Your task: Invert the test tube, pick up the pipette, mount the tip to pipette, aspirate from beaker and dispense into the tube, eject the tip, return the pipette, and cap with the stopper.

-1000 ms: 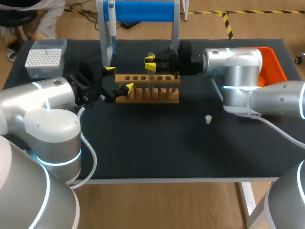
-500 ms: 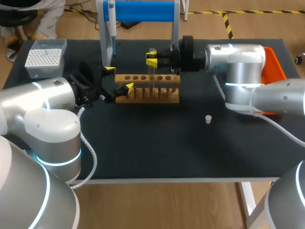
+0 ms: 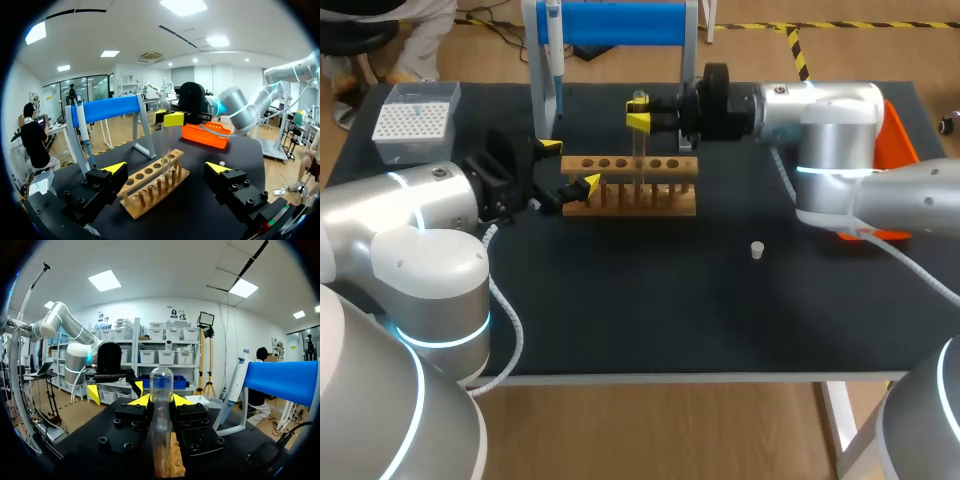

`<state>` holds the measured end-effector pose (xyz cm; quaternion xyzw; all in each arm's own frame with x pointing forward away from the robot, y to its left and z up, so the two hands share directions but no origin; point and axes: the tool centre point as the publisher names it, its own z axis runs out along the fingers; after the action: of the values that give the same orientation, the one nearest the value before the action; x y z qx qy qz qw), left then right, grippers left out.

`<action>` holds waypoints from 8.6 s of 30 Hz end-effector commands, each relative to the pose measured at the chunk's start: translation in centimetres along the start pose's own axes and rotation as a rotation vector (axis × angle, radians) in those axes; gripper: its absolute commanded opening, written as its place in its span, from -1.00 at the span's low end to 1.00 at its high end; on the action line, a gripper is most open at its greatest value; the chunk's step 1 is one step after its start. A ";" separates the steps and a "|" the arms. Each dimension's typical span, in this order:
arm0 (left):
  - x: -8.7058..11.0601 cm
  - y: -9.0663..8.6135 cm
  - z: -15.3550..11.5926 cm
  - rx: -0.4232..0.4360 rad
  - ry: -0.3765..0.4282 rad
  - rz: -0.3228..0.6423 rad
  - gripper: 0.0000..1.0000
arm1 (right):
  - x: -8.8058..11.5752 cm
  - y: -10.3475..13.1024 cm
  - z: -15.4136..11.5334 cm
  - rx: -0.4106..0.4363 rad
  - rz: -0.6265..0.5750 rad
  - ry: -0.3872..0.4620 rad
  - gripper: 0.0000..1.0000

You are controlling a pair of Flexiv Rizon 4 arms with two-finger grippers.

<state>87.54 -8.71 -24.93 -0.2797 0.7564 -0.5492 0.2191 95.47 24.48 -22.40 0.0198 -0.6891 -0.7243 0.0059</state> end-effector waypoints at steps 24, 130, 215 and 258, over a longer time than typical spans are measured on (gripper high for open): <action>0.0 0.2 0.0 0.010 0.002 0.000 1.00 | 2.9 4.5 -1.9 -0.004 0.018 -0.025 -1.00; 0.0 0.2 0.0 0.010 0.002 0.000 1.00 | 1.6 1.3 -5.0 0.021 1.590 -0.019 -1.00; 11.8 -6.7 3.5 0.749 0.316 1.529 1.00 | 1.6 1.3 -5.0 0.021 1.590 -0.019 -1.00; 13.3 -7.5 7.6 0.807 0.380 1.548 1.00 | 1.6 1.3 -5.0 0.021 1.590 -0.019 -1.00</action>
<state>83.38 -24.63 -20.41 0.5009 0.5079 -0.5085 0.4823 94.05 19.47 -21.47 -0.4839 -0.5026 -0.4974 0.5156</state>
